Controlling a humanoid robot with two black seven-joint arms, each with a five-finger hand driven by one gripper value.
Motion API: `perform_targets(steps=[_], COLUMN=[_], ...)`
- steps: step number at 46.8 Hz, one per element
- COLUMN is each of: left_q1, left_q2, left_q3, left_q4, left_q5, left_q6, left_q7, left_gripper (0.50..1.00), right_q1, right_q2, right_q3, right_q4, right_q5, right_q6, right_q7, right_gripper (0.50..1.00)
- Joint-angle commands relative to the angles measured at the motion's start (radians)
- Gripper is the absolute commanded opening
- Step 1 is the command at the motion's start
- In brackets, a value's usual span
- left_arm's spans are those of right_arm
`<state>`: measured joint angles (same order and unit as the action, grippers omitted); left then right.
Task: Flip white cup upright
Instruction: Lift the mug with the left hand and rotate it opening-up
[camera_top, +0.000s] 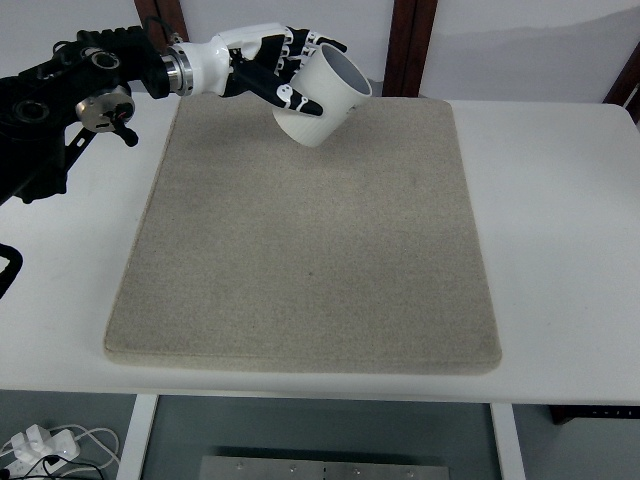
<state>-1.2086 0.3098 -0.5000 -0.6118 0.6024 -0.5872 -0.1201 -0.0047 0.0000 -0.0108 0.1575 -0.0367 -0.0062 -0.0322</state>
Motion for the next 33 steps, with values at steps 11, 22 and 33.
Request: perform_targets(steps=[11,22,33], left_q1=[0.058,0.109,0.144], left_q2=[0.000,-0.009,-0.021], left_q3=[-0.022,-0.022,-0.020], left_q4=[0.144,0.176,0.179], left_q5=[-0.070,-0.113,-0.167], left_q6=[-0.024,-0.024,-0.024], left_q7=[-0.162,-0.276,-0.362], left_gripper=[0.500,0.500,0.500], right_q1=[0.000,0.000,0.000], right_q2=[0.000,0.000,0.000], right_q3=[0.000,0.000,0.000], right_q4=[0.000,0.000,0.000], right_q5=[0.000,0.000,0.000], right_q6=[0.000,0.000,0.000], right_q7=[0.000,0.000,0.000], right_gripper=[0.952,0.952,0.952])
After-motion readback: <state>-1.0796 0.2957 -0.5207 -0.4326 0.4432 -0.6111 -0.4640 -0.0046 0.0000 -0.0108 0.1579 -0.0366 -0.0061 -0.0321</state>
